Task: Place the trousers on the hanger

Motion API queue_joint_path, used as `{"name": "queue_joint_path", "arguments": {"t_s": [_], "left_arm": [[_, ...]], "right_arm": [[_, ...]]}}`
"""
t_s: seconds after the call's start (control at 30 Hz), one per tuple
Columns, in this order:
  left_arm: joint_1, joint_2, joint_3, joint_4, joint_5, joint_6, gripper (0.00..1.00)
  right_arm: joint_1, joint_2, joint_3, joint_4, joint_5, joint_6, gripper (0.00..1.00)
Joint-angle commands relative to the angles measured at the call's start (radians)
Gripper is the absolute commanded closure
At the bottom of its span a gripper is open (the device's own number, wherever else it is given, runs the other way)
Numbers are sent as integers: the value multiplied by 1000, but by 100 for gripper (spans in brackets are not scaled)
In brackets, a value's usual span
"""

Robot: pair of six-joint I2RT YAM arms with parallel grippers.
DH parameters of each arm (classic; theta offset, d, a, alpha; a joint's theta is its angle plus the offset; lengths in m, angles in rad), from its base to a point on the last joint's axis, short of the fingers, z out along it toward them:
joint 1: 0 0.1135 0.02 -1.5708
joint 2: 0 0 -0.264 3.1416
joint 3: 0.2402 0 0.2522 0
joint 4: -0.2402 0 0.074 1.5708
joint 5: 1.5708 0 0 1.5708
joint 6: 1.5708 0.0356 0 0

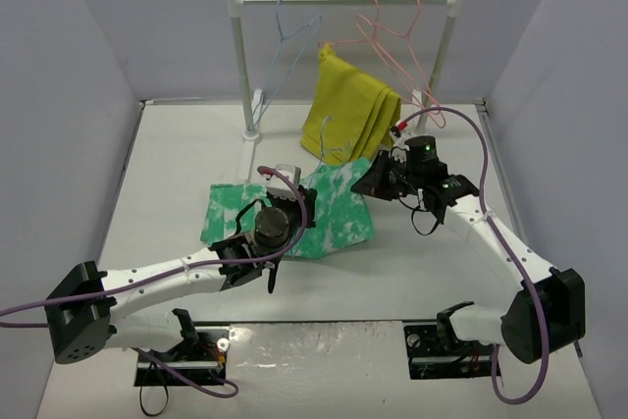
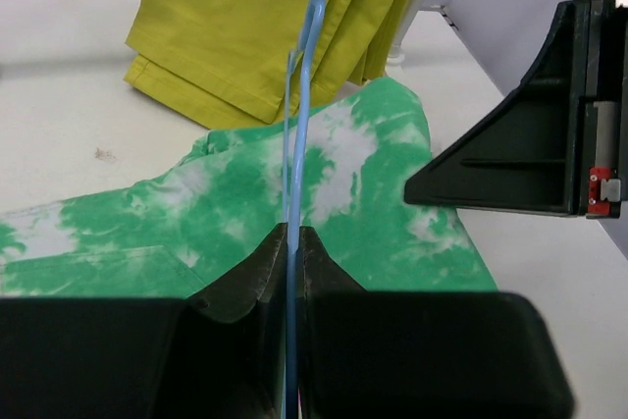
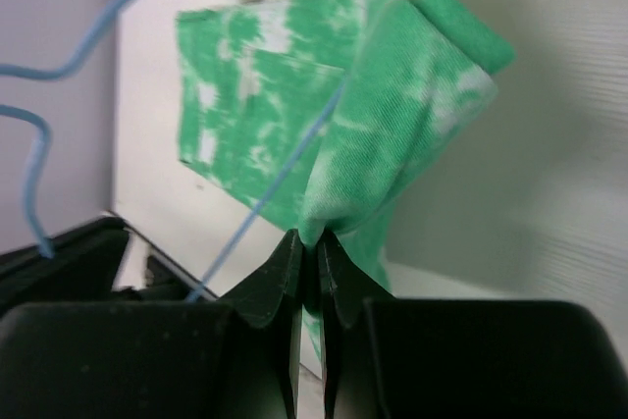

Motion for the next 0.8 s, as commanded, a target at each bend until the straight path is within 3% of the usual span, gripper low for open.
{"name": "queue_joint_path", "arguments": {"t_s": [0.0,0.1,0.27,0.77], "left_arm": [[-7,-49,-12,198,4,-6,100],[-7,-56,-43,212,26,-46,100],[-7,-82,-119,250,10,-102,100],[-3,-161,-333,330,2,-250,96]], "right_arm": [[13,2,-13,372,-182,205,100],[39,28,-65,567,-201,300,100],[135,112,-28,659,-162,289,100],[222,369,-141,1036,-160,347,100]]}}
